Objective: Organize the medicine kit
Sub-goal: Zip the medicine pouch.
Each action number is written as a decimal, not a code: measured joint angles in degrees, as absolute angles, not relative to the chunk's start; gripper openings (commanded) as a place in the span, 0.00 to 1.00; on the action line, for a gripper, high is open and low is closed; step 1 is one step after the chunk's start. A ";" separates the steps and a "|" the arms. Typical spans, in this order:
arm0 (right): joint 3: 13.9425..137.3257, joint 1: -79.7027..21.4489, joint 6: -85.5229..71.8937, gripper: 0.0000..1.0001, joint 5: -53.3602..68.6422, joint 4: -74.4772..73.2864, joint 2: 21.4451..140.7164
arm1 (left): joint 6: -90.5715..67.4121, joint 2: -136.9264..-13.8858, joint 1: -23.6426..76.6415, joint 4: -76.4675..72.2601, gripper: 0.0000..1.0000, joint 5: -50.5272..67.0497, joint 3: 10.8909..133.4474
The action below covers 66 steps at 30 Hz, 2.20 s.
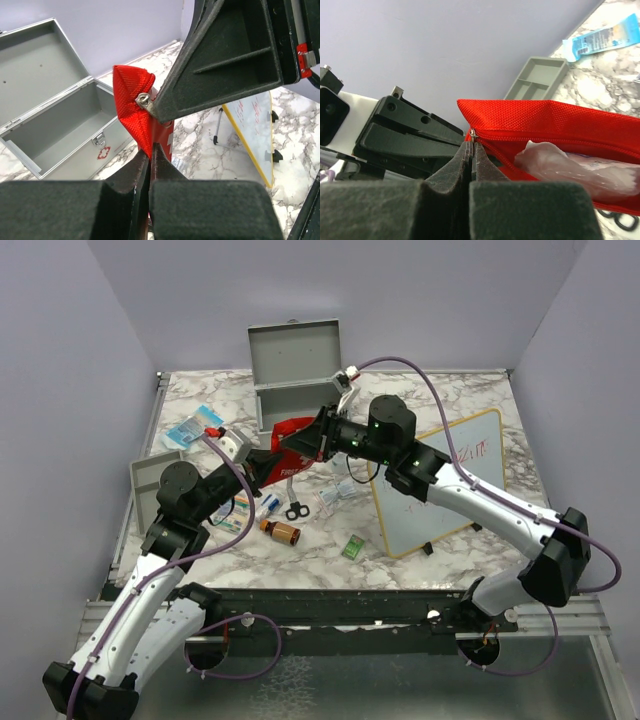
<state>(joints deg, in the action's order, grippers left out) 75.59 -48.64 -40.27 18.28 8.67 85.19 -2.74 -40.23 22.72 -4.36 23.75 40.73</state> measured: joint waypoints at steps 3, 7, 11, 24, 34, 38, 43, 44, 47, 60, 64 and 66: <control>74.63 -47.97 -38.02 0.00 18.33 6.26 82.98 | -2.44 -40.16 22.74 -4.40 0.00 24.88 40.73; 73.95 -46.22 -36.14 0.00 20.34 4.54 81.06 | -2.26 -39.70 23.00 -4.67 0.00 26.02 40.73; 73.38 -43.99 -36.47 0.00 24.25 4.89 80.99 | -2.28 -39.16 23.00 -5.50 0.00 27.46 40.34; 74.06 -40.93 -32.91 0.27 28.58 3.27 80.99 | -1.48 -37.12 22.98 -7.20 0.00 27.40 39.99; 79.31 -40.93 -24.56 0.41 36.69 -0.25 80.58 | 3.31 -37.36 22.98 -6.50 0.00 28.14 40.03; 82.43 -40.93 -22.68 0.43 40.56 -2.11 80.77 | 4.38 -37.65 22.98 -5.34 0.00 29.23 40.05; 83.24 -40.93 -22.33 0.47 44.31 -3.70 82.56 | 4.40 -38.11 22.98 -4.47 0.00 30.83 40.05; 83.33 -40.93 -22.22 0.48 44.71 -4.38 83.13 | 4.40 -38.24 22.98 -4.43 0.00 31.16 40.05; 83.79 -40.93 -21.91 0.48 45.41 -6.52 84.97 | 4.38 -38.48 22.98 -4.27 0.00 32.14 40.05; 87.22 -40.93 -21.30 0.48 46.35 -10.50 87.74 | 4.38 -38.70 22.96 -4.08 0.00 34.09 40.05; 87.33 -40.93 -21.28 0.48 46.94 -10.57 87.88 | 4.38 -38.96 22.96 -4.08 0.00 34.24 40.05; 87.33 -40.93 -21.08 0.48 47.33 -10.59 88.05 | 4.38 -39.03 22.96 -4.05 0.00 34.24 40.05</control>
